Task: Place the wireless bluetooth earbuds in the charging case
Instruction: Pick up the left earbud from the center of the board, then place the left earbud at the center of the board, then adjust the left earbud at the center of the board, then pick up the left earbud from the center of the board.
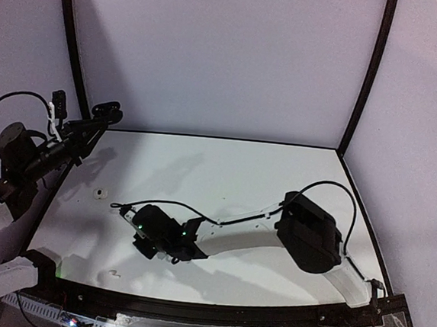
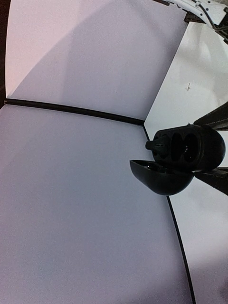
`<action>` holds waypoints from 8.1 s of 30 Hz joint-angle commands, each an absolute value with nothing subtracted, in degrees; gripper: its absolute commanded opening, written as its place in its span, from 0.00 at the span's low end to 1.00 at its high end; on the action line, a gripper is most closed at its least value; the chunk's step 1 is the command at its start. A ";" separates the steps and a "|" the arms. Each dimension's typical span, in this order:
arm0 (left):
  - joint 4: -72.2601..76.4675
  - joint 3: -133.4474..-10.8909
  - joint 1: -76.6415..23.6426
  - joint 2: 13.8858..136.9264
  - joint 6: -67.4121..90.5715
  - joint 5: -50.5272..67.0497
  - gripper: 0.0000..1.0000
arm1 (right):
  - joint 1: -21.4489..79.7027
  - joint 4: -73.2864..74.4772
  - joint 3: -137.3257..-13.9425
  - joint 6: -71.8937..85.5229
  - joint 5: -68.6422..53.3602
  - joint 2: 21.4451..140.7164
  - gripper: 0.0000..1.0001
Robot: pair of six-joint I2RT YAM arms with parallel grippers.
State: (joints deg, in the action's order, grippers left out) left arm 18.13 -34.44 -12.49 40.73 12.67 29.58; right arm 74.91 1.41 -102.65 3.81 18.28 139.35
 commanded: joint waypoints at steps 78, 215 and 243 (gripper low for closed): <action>22.97 -34.17 -12.94 46.96 10.67 38.74 0.01 | 54.00 11.44 -52.87 -52.81 -22.37 97.69 0.66; 23.02 -33.48 -12.92 48.69 7.04 37.87 0.01 | 50.49 29.70 -70.74 -21.62 -0.96 108.80 0.30; 22.91 -33.75 -12.94 49.04 6.64 38.27 0.01 | 46.54 33.15 -74.74 -21.19 -2.25 107.20 0.00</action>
State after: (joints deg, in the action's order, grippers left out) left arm 22.72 -33.36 -12.75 49.10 7.62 37.89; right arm 48.21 30.41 -71.00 -22.28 0.38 108.53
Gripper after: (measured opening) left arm 0.201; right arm 0.018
